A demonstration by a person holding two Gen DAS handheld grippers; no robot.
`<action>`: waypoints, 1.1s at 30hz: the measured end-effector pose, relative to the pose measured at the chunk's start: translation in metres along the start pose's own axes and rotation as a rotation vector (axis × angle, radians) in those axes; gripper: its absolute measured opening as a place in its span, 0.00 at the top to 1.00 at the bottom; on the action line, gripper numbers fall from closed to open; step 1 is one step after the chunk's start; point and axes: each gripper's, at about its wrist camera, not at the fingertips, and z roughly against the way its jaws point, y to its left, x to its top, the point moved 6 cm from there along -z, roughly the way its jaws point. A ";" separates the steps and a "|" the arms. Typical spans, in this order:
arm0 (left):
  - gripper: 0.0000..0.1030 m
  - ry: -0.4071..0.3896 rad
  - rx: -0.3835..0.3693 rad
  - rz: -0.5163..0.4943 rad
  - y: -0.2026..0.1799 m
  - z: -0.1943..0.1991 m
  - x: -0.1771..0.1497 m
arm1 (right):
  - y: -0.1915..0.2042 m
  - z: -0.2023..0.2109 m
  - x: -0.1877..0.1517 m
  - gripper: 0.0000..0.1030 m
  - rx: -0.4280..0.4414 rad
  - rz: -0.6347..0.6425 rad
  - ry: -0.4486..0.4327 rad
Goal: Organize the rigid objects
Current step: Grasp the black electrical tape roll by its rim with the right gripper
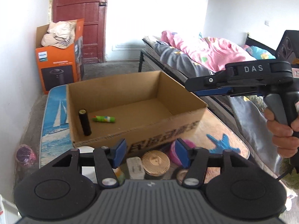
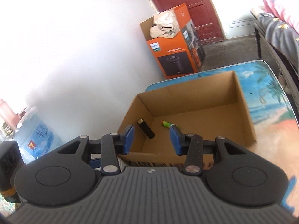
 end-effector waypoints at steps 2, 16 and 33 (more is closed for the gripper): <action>0.39 0.045 -0.035 -0.057 -0.019 -0.011 -0.015 | -0.025 0.013 -0.029 0.60 -0.032 -0.069 -0.002; 0.36 0.278 0.023 -0.259 -0.077 -0.098 -0.088 | -0.090 -0.023 -0.146 0.64 -0.109 -0.225 0.167; 0.39 0.274 -0.005 -0.224 -0.077 -0.118 -0.088 | -0.084 -0.060 -0.143 0.84 -0.146 -0.064 0.237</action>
